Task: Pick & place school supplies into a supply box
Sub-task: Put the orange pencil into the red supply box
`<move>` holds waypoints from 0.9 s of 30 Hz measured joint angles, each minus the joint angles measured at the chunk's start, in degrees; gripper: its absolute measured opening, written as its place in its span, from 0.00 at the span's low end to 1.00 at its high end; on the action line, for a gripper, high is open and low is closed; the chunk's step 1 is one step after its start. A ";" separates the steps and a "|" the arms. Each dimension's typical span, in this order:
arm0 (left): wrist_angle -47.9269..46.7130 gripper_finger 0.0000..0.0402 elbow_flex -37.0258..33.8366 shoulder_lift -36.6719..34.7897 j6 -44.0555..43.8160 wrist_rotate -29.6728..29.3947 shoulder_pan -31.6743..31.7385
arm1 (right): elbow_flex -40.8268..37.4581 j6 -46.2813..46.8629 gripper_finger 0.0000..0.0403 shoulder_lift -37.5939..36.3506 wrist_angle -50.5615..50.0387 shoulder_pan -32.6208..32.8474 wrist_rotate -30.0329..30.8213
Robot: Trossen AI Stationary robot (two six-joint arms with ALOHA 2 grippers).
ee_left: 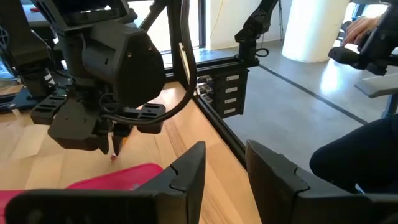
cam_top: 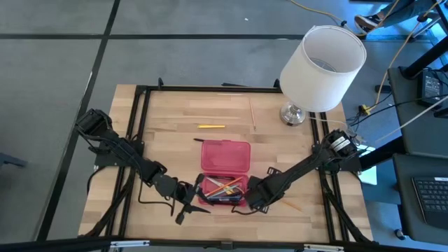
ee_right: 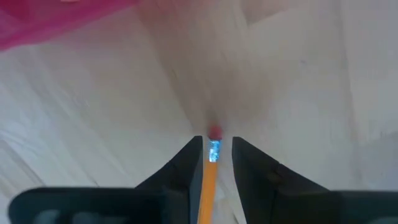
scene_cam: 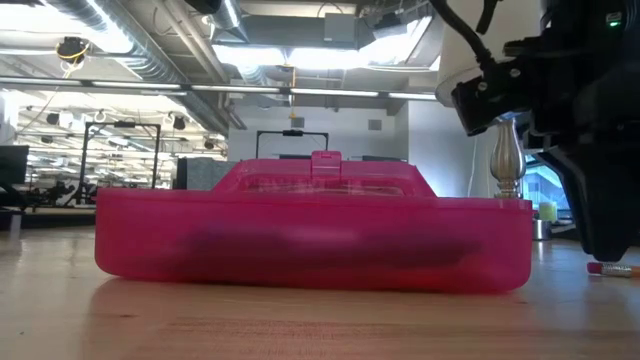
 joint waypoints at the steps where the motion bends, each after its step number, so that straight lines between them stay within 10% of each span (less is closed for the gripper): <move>1: 0.01 0.27 0.00 0.00 0.00 0.01 0.01 | 0.00 0.00 0.22 -0.02 -0.14 0.00 0.00; 27: -0.08 0.27 -0.02 0.00 -0.50 0.02 0.00 | 0.11 -0.15 0.13 2.86 1.65 -1.11 -3.26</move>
